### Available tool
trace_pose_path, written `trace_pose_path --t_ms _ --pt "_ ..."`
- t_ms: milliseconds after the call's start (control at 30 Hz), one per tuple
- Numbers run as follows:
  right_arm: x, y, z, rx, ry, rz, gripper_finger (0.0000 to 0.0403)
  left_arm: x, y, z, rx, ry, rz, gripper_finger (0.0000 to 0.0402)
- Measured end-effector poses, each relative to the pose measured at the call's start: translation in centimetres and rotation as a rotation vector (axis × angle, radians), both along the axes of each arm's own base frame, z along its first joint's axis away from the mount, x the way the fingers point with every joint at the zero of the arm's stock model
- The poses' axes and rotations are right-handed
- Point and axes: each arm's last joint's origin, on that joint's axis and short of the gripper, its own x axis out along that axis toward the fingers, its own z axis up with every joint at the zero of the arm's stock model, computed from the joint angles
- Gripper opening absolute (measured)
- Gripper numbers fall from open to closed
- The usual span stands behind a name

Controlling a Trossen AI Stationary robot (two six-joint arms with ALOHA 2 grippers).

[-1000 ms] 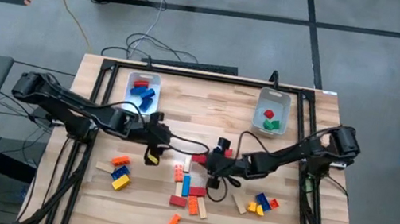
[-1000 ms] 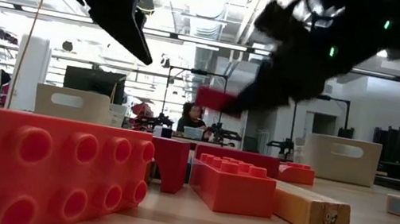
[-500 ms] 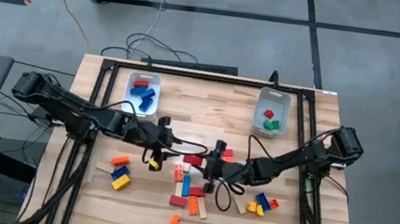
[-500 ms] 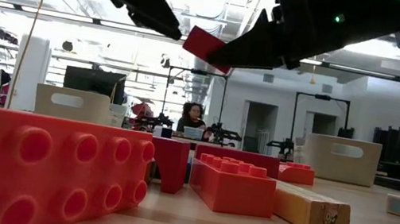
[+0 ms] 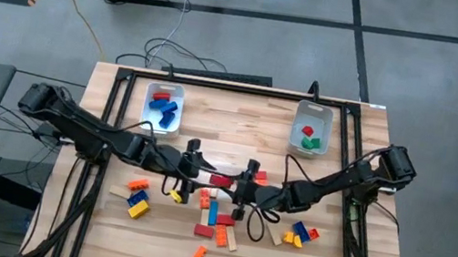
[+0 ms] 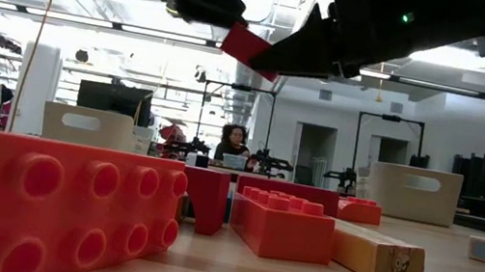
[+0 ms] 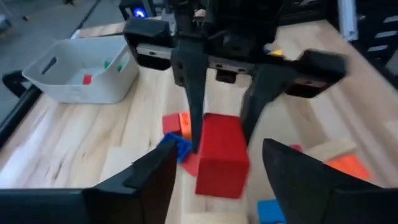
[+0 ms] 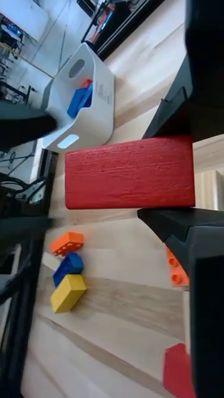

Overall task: Sort blocks by size
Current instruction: Put the large red block into the white bin

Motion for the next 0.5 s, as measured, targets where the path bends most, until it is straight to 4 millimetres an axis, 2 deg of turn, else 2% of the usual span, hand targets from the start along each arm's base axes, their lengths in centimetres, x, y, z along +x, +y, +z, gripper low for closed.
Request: trace_pose_path --t_ms 167,500 --pt "-0.1 0.3 0.1 -0.001 -0.005 0.011 0.0162 1.8 -0.4 -1.9 0.073 -0.014 -0.007 0.026" --pt "-0.2 0.8 0.0 -0.022 -0.001 0.029 0.0162 2.7 -0.6 -2.9 0.147 -0.018 -0.021 0.0261"
